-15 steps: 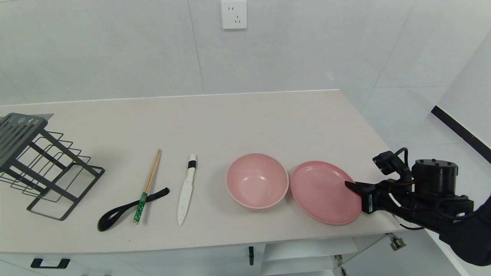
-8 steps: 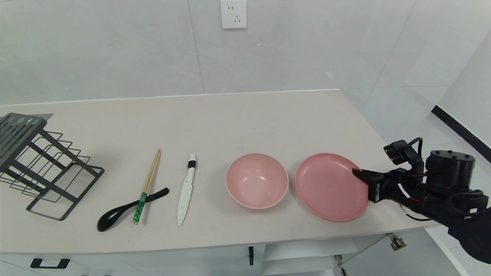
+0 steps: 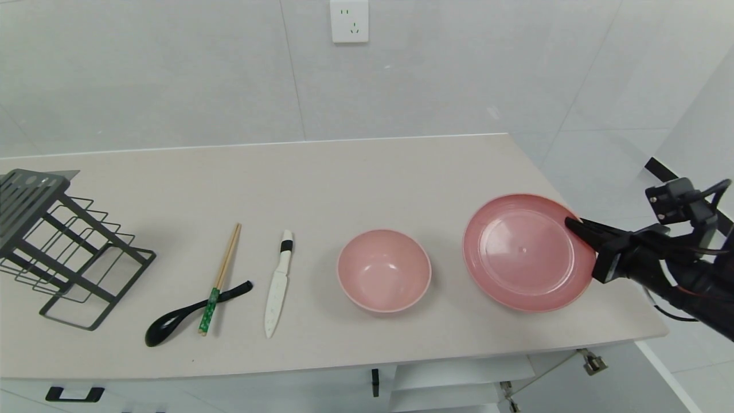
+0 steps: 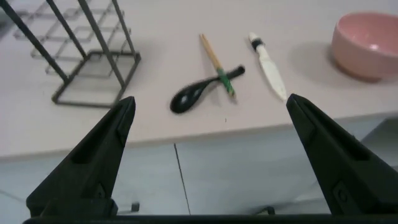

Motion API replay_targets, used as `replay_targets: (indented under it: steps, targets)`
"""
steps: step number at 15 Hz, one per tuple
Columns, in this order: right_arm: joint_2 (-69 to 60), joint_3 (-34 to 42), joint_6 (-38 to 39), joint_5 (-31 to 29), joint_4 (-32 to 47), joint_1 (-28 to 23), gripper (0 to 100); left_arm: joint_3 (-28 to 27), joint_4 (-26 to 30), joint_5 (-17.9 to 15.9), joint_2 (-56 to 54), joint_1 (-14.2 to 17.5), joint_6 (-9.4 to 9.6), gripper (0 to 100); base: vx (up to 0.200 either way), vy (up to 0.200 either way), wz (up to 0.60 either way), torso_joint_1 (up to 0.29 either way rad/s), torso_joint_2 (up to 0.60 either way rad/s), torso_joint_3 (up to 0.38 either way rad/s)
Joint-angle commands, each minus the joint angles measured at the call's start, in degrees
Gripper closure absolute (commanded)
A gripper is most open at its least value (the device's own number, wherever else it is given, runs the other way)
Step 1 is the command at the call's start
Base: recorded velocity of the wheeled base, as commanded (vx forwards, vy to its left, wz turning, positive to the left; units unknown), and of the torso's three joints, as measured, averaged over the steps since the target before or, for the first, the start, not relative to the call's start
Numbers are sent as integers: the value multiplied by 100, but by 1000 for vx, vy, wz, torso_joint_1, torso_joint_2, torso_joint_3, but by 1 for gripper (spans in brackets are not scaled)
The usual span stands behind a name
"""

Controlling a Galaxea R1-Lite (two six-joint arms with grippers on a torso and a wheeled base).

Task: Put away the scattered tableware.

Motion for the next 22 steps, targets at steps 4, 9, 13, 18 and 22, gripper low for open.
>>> replay_targets:
  steps: [4, 9, 13, 18, 22]
  targets:
    - [-841, 584, 141, 6, -250, -7, 100, -237, -441, -718, 88, 4, -125, 0, 0, 0, 0, 0, 0, 0]
    - [-1333, 1331, 176, 6, -548, 20, 100, -1389, -195, -2001, 1644, -75, -178, 0, 0, 0, 0, 0, 0, 0]
    - [-1509, 1314, 203, 14, -557, 11, 100, -1670, -467, -2626, 2681, -180, 24, 0, 0, 0, 0, 0, 0, 0]
    - [-1763, 1199, 185, 14, -522, 37, 100, -1696, -1627, -2775, 4711, -365, 121, 0, 0, 0, 0, 0, 0, 0]
    - [-1860, 1191, 167, 14, -513, 37, 100, -1714, -2656, -2819, 5827, -1253, 112, 0, 0, 0, 0, 0, 0, 0]
